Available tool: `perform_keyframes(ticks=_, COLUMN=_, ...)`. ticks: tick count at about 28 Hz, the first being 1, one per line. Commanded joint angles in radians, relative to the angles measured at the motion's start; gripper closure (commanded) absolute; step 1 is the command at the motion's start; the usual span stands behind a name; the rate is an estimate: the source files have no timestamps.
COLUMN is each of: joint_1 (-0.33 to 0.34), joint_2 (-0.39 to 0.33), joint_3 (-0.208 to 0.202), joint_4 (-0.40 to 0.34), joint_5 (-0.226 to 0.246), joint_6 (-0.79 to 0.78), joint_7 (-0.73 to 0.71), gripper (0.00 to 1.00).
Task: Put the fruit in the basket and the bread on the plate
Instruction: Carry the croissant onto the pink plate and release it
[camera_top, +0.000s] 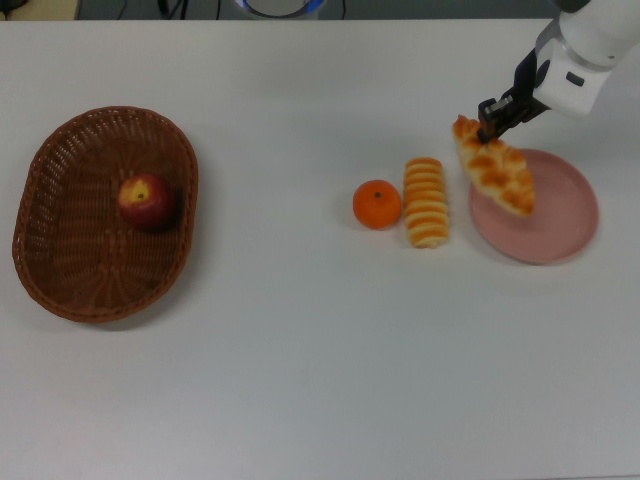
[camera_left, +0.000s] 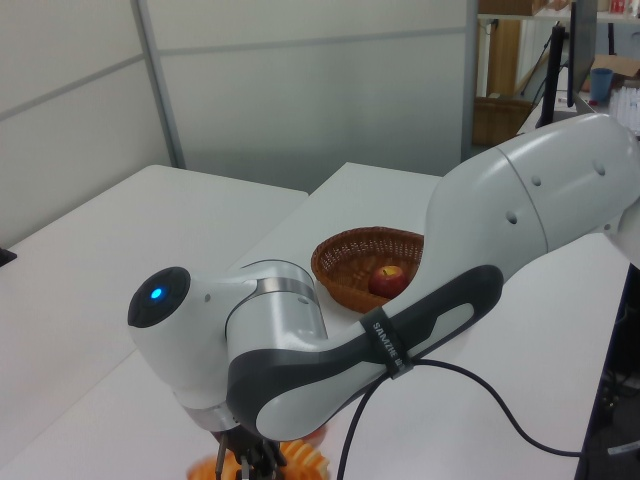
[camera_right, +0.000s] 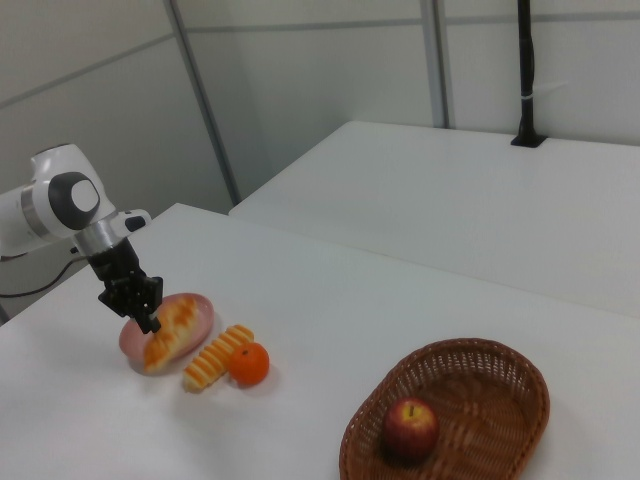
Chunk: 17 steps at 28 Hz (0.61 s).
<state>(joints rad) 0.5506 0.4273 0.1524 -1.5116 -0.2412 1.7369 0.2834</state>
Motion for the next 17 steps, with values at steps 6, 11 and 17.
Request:
perform_keyframes(ticks=6, joint_1=0.000, joint_2=0.010, joint_3=-0.007, joint_4=0.002, joint_5=-0.021, joint_6=0.018, joint_7=-0.015, gripper=0.08)
perform_keyframes(ticks=11, joint_1=-0.011, joint_2=-0.008, joint_3=-0.017, joint_4=0.002, joint_5=-0.021, joint_6=0.001, joint_7=-0.018, gripper=0.00)
perform_keyframes(ticks=17, joint_1=-0.070, joint_2=-0.051, joint_3=-0.059, joint_4=0.002, joint_5=-0.017, joint_6=-0.036, joint_7=-0.029, gripper=0.00)
